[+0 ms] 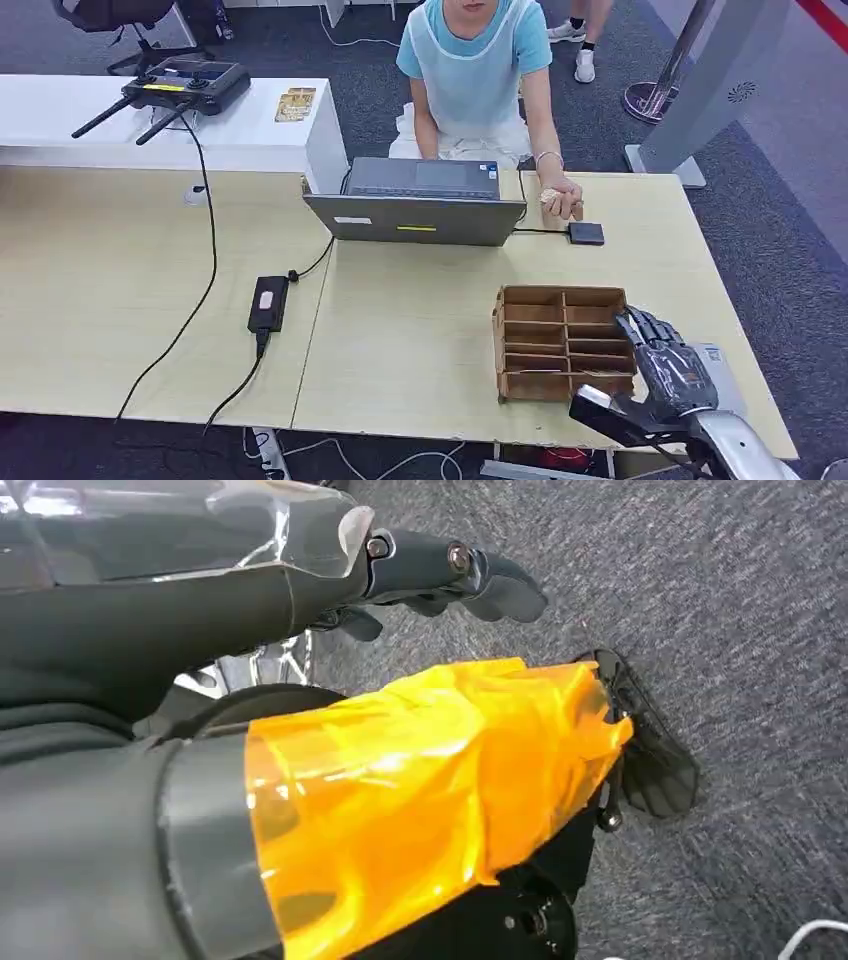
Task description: Pass the card to the sensor for recognition and then transmit it.
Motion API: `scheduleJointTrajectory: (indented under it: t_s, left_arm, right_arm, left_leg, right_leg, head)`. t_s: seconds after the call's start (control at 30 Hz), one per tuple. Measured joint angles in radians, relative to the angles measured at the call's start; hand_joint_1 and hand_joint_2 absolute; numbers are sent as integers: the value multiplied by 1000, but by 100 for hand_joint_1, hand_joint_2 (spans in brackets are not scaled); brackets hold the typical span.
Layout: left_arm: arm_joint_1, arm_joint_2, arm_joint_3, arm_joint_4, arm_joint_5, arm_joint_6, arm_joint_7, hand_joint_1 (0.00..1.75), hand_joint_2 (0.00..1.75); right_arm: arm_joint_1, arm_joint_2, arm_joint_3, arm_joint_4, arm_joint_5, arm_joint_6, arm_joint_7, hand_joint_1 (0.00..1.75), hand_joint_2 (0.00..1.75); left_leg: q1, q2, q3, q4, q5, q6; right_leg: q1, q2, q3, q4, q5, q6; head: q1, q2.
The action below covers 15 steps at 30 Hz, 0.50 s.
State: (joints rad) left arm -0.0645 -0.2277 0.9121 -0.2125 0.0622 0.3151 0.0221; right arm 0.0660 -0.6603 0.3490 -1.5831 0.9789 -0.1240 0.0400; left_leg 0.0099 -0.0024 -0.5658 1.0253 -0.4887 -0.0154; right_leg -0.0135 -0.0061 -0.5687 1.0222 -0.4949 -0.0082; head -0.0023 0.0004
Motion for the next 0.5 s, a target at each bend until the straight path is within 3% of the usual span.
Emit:
scheduleJointTrajectory:
  t_s: [0.23, 0.5]
  left_arm:
    - [5, 2, -18, 0, -20, -7, 10, 0, 0]
    - [8, 5, -31, 0, -33, -12, 11, 0, 0]
  right_arm:
    - [2, 12, -22, 0, -16, -43, -20, 0, 175]
    - [72, 22, -76, -69, -36, -145, -40, 0, 175]
  left_leg:
    - [0, 0, 0, 0, 0, 0]
    - [0, -1, 0, 0, 0, 0]
  right_leg:
    - [0, 0, 0, 0, 0, 0]
    - [0, 0, 0, 0, 0, 0]
  head:
    - [0, 0]
    - [0, 0]
